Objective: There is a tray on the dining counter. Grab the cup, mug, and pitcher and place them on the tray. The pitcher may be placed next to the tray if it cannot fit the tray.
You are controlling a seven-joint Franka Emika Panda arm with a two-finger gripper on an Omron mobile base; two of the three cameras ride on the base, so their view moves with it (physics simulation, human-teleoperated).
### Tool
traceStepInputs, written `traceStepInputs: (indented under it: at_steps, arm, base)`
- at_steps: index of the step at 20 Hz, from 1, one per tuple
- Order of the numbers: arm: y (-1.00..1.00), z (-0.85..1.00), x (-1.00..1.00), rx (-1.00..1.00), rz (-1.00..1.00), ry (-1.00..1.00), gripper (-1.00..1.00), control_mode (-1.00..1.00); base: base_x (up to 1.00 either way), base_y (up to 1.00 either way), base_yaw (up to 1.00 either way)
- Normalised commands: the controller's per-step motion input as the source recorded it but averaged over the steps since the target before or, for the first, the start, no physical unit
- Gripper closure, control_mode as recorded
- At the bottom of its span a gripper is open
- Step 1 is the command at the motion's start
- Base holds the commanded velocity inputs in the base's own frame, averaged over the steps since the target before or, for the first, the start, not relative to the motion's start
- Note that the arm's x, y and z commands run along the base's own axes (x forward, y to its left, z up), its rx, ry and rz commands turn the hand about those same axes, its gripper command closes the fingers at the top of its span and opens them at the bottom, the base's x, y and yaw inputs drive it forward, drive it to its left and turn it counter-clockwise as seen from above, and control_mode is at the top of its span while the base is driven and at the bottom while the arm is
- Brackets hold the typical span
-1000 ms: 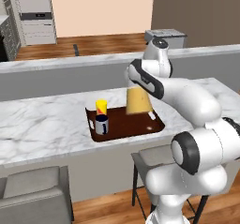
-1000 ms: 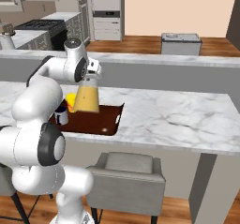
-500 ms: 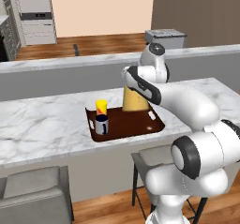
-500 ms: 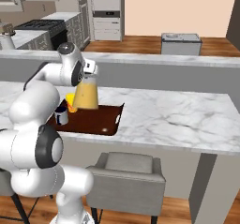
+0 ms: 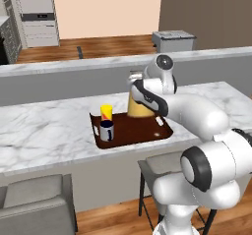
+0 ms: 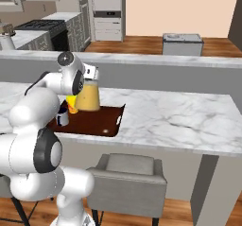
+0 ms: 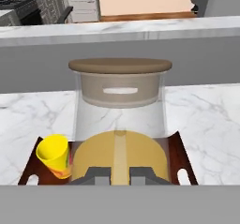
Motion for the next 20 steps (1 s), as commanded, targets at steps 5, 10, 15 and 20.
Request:
traceStepInputs:
  at_steps: [5, 10, 15, 20]
  arm:
    - [-0.15, -0.01, 0.05, 0.00, 0.00, -0.04, 1.00, -1.00]
    - [-0.20, -0.10, 0.16, 0.00, 0.00, -0.11, 1.00, -1.00]
    - [-0.07, -0.30, 0.11, 0.00, 0.00, -0.13, 1.00, -1.00]
    - [0.00, -0.30, 0.01, 0.00, 0.00, -0.02, 1.00, -1.00]
  base:
    - [0.00, 0.00, 0.00]
    - [0.00, 0.00, 0.00]
    - [0.00, 0.00, 0.00]
    - [0.00, 0.00, 0.00]
